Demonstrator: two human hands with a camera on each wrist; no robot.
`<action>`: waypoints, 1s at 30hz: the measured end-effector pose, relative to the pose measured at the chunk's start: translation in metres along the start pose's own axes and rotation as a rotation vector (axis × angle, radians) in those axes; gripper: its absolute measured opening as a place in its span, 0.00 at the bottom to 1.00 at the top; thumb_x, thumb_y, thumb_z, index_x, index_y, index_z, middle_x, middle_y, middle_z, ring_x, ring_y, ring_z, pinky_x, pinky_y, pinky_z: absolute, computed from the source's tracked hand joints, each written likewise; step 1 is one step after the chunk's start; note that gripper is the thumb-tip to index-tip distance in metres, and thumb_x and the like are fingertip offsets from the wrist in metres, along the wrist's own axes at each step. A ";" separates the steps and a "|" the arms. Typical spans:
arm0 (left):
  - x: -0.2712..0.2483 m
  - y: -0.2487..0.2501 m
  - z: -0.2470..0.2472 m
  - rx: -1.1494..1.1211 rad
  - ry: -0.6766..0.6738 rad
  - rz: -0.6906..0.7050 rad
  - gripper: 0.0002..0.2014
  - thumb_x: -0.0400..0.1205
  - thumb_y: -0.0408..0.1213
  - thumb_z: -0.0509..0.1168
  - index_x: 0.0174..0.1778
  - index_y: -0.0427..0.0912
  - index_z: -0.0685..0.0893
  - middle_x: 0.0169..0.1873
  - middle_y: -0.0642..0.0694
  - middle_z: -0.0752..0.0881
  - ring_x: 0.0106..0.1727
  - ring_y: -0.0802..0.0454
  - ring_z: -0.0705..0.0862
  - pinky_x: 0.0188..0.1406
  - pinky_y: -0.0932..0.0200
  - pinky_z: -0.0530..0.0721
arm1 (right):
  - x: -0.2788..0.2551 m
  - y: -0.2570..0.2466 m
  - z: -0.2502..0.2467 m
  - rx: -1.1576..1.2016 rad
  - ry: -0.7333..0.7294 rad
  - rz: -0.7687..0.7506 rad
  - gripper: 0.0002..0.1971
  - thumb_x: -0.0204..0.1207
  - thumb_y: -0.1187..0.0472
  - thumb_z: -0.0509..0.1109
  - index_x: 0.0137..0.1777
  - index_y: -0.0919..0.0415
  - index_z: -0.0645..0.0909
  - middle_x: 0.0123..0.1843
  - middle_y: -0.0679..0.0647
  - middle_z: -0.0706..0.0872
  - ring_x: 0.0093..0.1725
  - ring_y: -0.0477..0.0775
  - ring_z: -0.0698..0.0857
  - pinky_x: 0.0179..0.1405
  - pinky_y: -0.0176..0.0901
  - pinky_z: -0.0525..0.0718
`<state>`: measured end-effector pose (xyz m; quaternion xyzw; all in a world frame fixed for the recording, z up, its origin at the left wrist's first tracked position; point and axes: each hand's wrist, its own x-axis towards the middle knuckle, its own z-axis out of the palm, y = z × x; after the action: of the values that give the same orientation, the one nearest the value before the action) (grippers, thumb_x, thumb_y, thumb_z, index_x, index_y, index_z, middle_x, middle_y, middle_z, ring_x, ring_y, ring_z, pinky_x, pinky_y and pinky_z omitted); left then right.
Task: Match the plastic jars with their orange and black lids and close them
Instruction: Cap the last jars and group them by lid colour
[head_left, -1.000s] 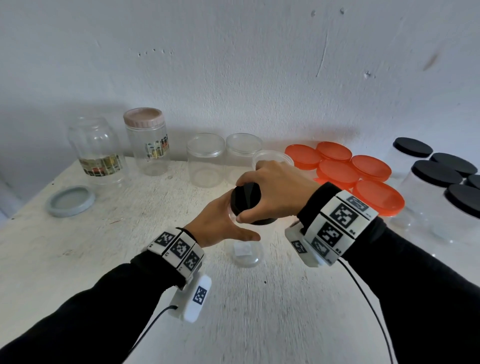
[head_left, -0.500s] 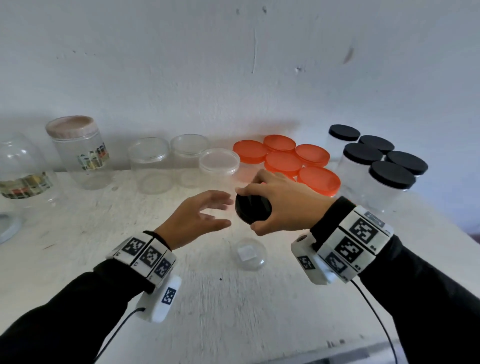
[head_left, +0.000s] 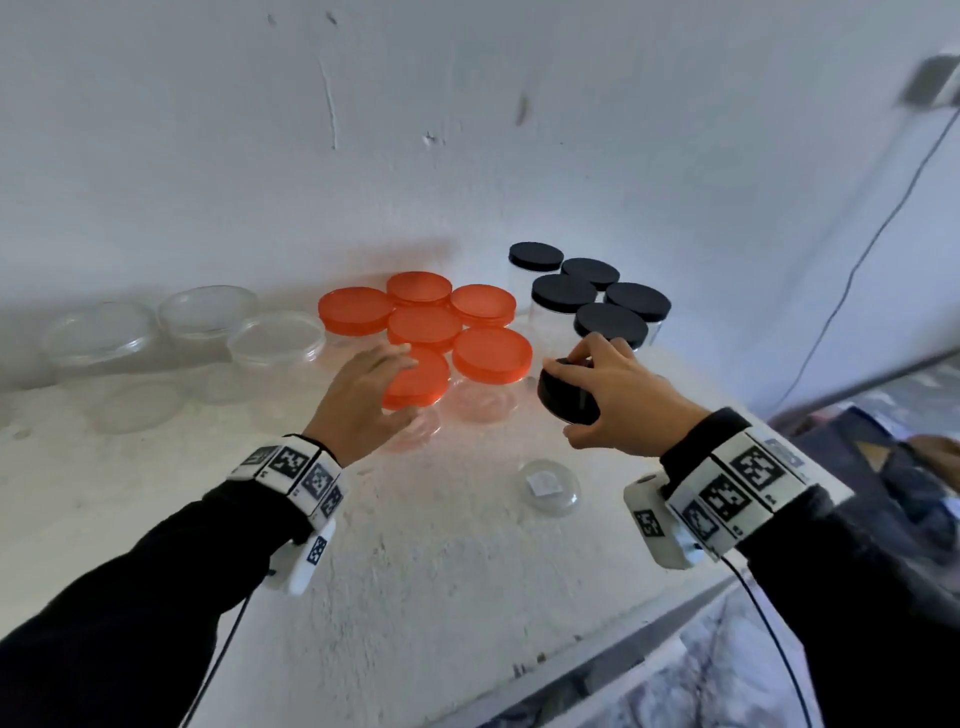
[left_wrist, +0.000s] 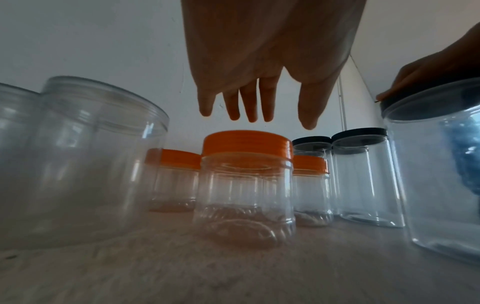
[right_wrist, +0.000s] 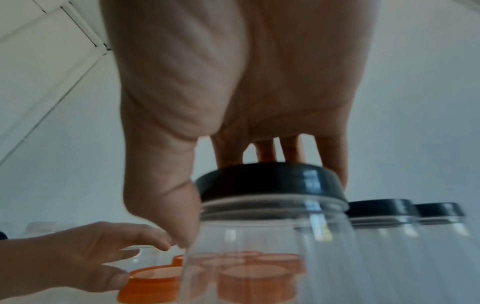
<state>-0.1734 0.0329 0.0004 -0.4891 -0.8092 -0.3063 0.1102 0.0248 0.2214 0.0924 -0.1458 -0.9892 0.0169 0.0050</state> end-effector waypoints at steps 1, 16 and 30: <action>0.005 0.000 0.003 0.029 -0.014 -0.009 0.27 0.71 0.41 0.74 0.65 0.34 0.79 0.69 0.38 0.77 0.71 0.38 0.72 0.71 0.38 0.69 | -0.004 0.008 0.000 0.002 0.007 0.022 0.36 0.70 0.51 0.72 0.78 0.47 0.63 0.68 0.51 0.65 0.67 0.54 0.62 0.57 0.50 0.79; 0.019 -0.009 0.032 0.161 -0.144 -0.160 0.27 0.81 0.44 0.63 0.76 0.44 0.67 0.78 0.48 0.64 0.81 0.52 0.55 0.77 0.46 0.44 | -0.019 0.107 0.015 0.121 0.186 0.278 0.29 0.79 0.53 0.67 0.79 0.51 0.63 0.81 0.48 0.62 0.79 0.52 0.58 0.71 0.53 0.67; 0.019 -0.004 0.031 0.143 -0.129 -0.171 0.26 0.81 0.43 0.64 0.76 0.44 0.68 0.78 0.48 0.65 0.81 0.51 0.56 0.77 0.48 0.45 | 0.019 0.141 0.047 0.222 0.397 0.303 0.27 0.81 0.54 0.64 0.79 0.55 0.64 0.81 0.53 0.62 0.81 0.57 0.54 0.77 0.53 0.59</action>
<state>-0.1822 0.0640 -0.0163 -0.4280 -0.8731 -0.2239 0.0661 0.0465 0.3600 0.0405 -0.2914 -0.9278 0.0966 0.2121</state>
